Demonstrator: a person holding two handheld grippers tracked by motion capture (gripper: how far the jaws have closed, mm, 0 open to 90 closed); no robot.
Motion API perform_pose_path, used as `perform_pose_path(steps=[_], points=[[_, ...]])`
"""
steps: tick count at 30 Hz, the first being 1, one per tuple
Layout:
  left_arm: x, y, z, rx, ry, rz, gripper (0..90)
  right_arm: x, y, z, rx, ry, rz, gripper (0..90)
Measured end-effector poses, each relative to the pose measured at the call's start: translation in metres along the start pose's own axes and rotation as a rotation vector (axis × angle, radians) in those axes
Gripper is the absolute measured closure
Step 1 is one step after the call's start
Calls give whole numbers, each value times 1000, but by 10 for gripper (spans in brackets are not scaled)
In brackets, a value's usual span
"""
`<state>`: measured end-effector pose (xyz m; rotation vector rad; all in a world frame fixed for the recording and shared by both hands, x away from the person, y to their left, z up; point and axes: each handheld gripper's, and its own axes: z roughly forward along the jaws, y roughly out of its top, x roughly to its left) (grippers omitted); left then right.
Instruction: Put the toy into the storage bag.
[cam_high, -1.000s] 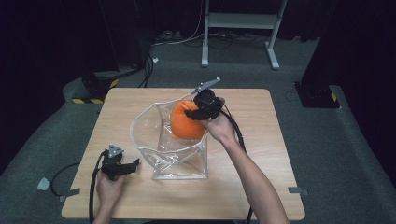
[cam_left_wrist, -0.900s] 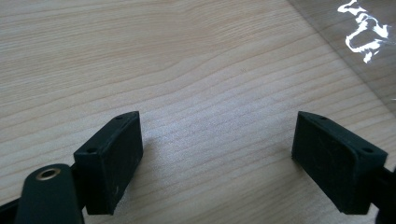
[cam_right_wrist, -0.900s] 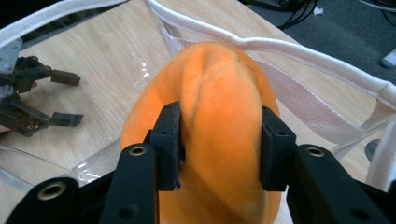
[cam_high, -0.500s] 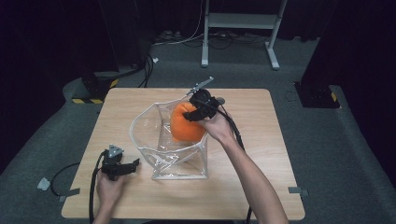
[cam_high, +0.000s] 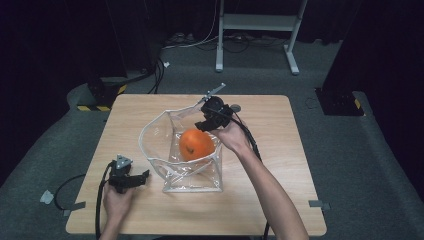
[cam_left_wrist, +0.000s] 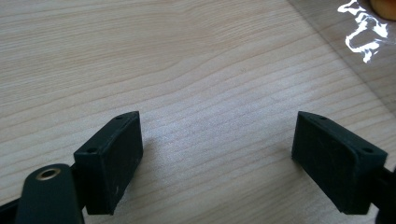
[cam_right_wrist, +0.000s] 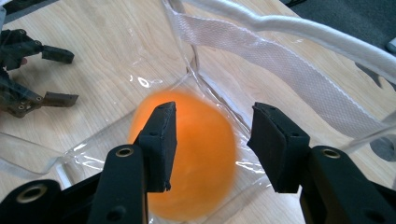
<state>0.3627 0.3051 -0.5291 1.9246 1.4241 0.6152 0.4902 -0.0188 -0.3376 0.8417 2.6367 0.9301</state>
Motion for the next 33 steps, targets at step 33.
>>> perform_pose_path(steps=[33], points=[[0,0,0,0,-1,1,166,-19,-36,-63,-300,19,99,483]])
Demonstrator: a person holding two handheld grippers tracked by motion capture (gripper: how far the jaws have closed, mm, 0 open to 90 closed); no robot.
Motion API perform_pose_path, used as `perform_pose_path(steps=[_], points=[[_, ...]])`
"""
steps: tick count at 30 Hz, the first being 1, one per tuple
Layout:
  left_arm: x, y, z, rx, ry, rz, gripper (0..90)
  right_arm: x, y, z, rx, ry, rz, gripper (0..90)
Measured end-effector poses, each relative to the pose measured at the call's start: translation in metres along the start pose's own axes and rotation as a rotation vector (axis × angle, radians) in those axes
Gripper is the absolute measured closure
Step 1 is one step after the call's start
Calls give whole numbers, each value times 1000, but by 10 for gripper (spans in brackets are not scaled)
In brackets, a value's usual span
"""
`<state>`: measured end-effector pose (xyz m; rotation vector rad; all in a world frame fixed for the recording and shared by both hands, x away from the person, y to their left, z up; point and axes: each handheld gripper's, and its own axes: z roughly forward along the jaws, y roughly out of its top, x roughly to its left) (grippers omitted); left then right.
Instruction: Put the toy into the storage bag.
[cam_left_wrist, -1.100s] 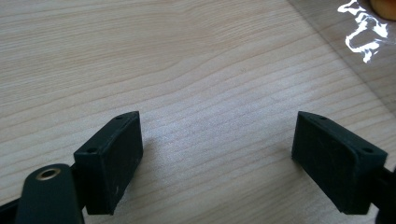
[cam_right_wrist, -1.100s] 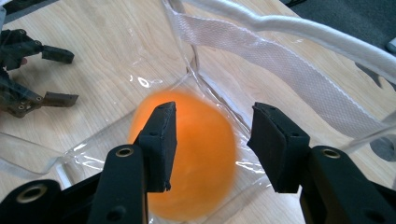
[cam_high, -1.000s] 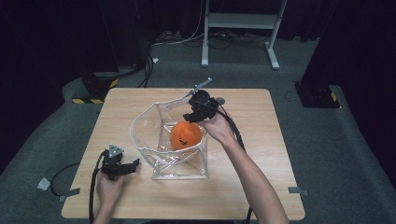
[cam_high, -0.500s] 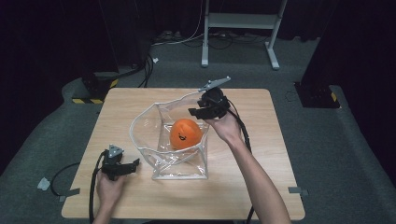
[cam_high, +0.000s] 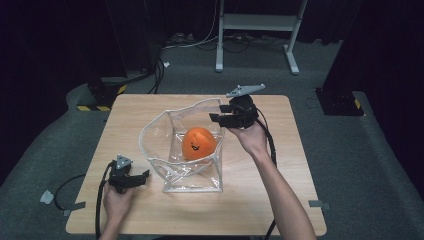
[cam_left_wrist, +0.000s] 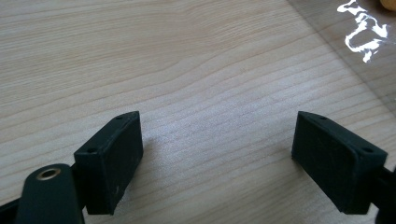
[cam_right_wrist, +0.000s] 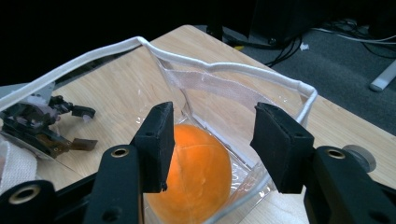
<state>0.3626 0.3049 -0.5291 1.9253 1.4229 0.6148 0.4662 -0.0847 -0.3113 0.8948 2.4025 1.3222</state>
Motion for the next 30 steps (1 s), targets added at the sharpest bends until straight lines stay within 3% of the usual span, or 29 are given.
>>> perform_pose_path(steps=[30], points=[[0,0,0,3,0,4,166,-6,-27,-43,-106,-10,41,481]])
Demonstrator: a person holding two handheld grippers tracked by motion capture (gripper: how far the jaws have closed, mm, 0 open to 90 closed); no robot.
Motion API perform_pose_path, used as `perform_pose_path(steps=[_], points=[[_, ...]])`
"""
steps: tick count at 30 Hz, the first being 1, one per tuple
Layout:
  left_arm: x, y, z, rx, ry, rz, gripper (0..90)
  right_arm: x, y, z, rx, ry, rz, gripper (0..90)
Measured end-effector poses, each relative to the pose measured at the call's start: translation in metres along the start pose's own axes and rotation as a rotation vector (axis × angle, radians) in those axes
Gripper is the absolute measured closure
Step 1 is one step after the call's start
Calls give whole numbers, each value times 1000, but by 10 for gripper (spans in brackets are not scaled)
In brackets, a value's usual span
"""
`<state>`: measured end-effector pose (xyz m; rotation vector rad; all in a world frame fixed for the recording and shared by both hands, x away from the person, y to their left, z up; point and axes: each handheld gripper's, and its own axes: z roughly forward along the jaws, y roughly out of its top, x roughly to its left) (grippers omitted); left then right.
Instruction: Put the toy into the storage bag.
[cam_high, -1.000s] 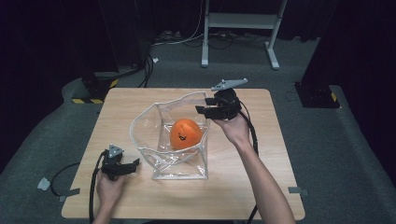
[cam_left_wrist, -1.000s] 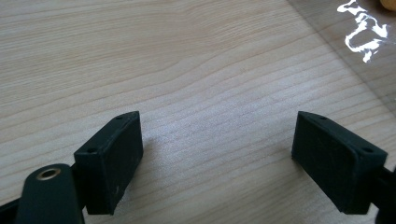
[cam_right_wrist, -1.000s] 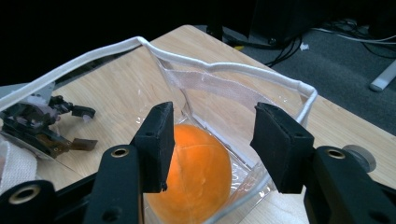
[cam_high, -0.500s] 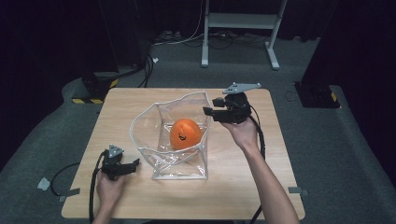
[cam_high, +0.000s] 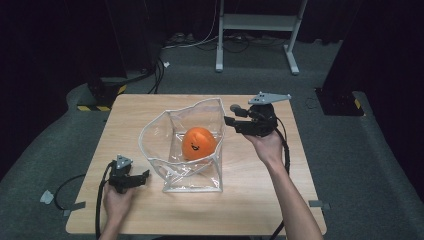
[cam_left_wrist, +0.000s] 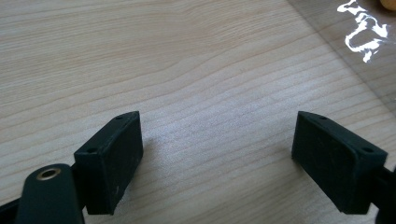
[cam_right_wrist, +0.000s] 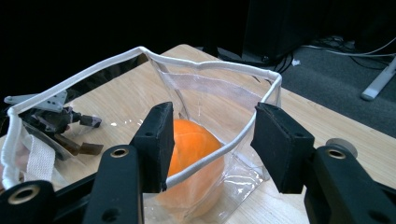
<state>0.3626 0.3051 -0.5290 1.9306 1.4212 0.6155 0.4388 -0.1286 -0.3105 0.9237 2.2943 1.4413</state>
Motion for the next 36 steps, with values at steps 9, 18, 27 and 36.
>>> perform_pose_path(steps=[9,18,27,36], points=[[0,0,0,0,0,1,166,-4,-7,-10,-28,2,17,482],[0,0,0,0,0,0,166,-6,-11,-17,-42,1,27,481],[0,0,0,0,0,0,166,-5,-14,-23,-49,-1,26,482],[0,0,0,1,0,0,166,-6,-19,-28,-56,-4,32,482]])
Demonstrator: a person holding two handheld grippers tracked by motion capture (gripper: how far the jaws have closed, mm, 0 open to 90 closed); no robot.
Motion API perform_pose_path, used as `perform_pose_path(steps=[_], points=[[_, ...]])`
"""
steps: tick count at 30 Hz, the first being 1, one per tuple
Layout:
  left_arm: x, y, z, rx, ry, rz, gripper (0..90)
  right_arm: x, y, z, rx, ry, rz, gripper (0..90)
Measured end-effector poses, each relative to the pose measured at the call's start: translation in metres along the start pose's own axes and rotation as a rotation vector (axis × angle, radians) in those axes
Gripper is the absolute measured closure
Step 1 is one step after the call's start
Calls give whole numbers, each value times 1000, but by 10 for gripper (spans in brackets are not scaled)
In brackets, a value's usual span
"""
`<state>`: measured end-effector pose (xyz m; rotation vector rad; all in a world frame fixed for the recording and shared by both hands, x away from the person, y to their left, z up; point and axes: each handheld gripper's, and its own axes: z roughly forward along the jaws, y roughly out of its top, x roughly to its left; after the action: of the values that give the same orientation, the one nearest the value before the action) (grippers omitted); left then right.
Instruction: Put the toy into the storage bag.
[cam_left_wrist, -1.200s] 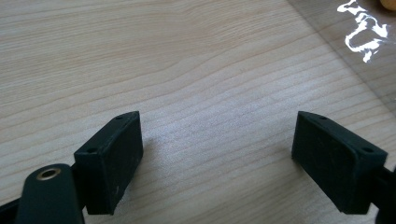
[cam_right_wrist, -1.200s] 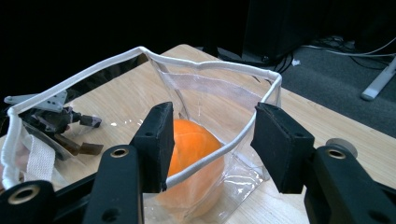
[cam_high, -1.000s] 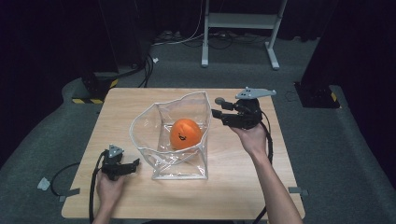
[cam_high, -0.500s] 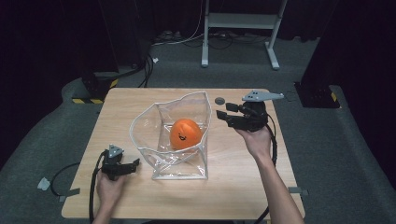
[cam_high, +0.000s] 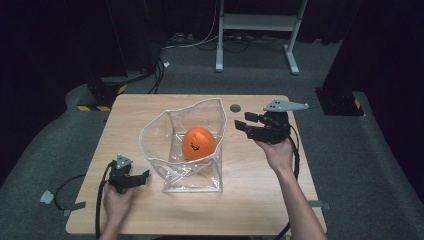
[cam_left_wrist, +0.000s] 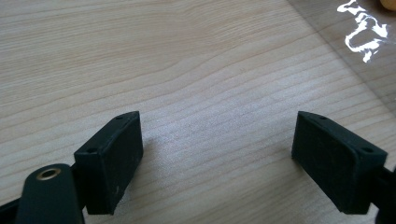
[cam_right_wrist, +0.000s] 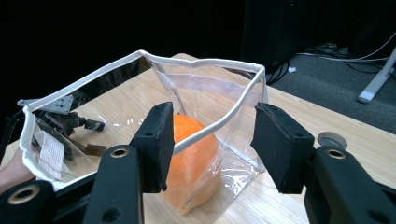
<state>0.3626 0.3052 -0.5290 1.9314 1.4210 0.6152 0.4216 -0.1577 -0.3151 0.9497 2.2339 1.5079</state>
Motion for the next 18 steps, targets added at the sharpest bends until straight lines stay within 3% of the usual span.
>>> perform_pose_path(steps=[18], points=[[0,0,0,0,0,0,167,-3,-9,-12,-20,-9,15,482]])
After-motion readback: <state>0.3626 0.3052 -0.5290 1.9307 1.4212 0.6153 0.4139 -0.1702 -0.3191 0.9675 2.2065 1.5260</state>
